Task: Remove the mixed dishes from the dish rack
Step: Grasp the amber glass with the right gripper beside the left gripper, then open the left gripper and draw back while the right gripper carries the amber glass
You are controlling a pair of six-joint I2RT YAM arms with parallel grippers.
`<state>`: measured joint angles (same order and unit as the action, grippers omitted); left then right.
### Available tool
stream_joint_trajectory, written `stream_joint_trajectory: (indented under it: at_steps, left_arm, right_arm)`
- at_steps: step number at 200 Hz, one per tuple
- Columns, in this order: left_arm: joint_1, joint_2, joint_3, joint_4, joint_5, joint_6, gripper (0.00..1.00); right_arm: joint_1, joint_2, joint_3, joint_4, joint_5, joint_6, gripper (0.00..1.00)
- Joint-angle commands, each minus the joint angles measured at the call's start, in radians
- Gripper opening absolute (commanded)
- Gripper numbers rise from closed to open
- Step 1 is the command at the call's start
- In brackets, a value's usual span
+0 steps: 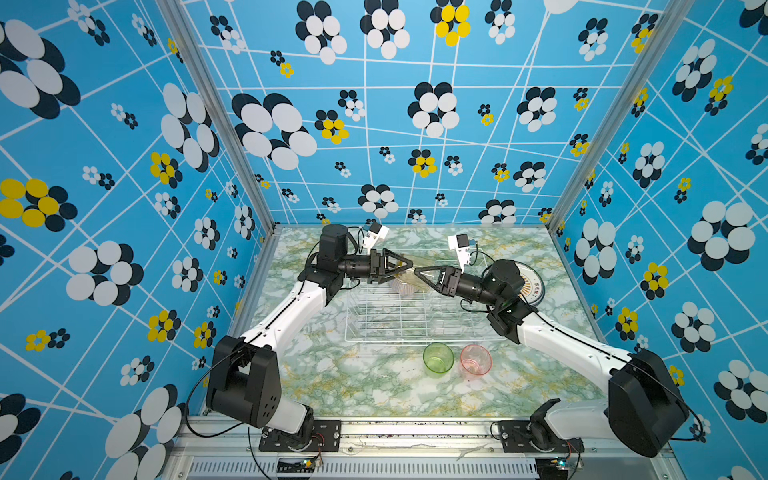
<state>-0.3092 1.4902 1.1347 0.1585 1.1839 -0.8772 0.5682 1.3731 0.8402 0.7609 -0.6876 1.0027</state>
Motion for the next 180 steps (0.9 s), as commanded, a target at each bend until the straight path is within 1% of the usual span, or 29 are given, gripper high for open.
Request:
stream_joint_trajectory:
  at_steps: [1,27,55,63,89,109,118,124,134,144,159,169,180]
  left_arm:
    - [-0.008,-0.01,-0.013,0.079,0.022,-0.032,0.54]
    - [-0.011,-0.01,-0.016,0.079,0.022,-0.032,0.54]
    - [-0.01,-0.022,-0.012,0.045,0.013,-0.008,0.57]
    - [-0.011,-0.026,-0.006,0.019,0.006,0.012,0.61]
    - [-0.007,-0.056,0.02,-0.064,-0.014,0.09,0.79]
    - [0.006,-0.094,0.045,-0.129,-0.03,0.143,0.84]
    - [0.02,-0.112,0.069,-0.199,-0.048,0.19,0.84]
    - [0.031,-0.122,0.089,-0.275,-0.068,0.233,0.84]
    - [0.05,-0.137,0.13,-0.409,-0.116,0.317,0.84]
    - [0.068,-0.152,0.169,-0.542,-0.184,0.391,0.84]
    - [0.097,-0.179,0.206,-0.675,-0.301,0.464,0.84]
    - [0.115,-0.194,0.224,-0.752,-0.393,0.506,0.84]
    - [0.126,-0.204,0.245,-0.829,-0.493,0.552,0.85]
  right_arm:
    - [0.002,0.013,0.041,0.11,-0.039,0.043,0.15]
    - [0.002,0.017,0.052,0.087,-0.039,0.041,0.0]
    - [0.002,0.012,0.063,0.041,-0.037,0.024,0.0]
    - [0.002,0.009,0.066,0.027,-0.037,0.016,0.0]
    - [0.002,-0.006,0.07,-0.002,-0.05,0.001,0.0]
    - [0.002,-0.036,0.081,-0.103,-0.074,-0.054,0.0]
    - [0.002,-0.058,0.093,-0.203,-0.08,-0.105,0.0]
    - [0.002,-0.074,0.107,-0.282,-0.078,-0.15,0.0]
    - [0.004,-0.105,0.138,-0.461,-0.062,-0.25,0.0]
    - [0.012,-0.131,0.18,-0.648,-0.029,-0.358,0.0]
    - [0.032,-0.155,0.247,-0.906,0.029,-0.505,0.0]
    - [0.064,-0.163,0.302,-1.06,0.078,-0.595,0.0]
    - [0.122,-0.159,0.367,-1.226,0.156,-0.693,0.0]
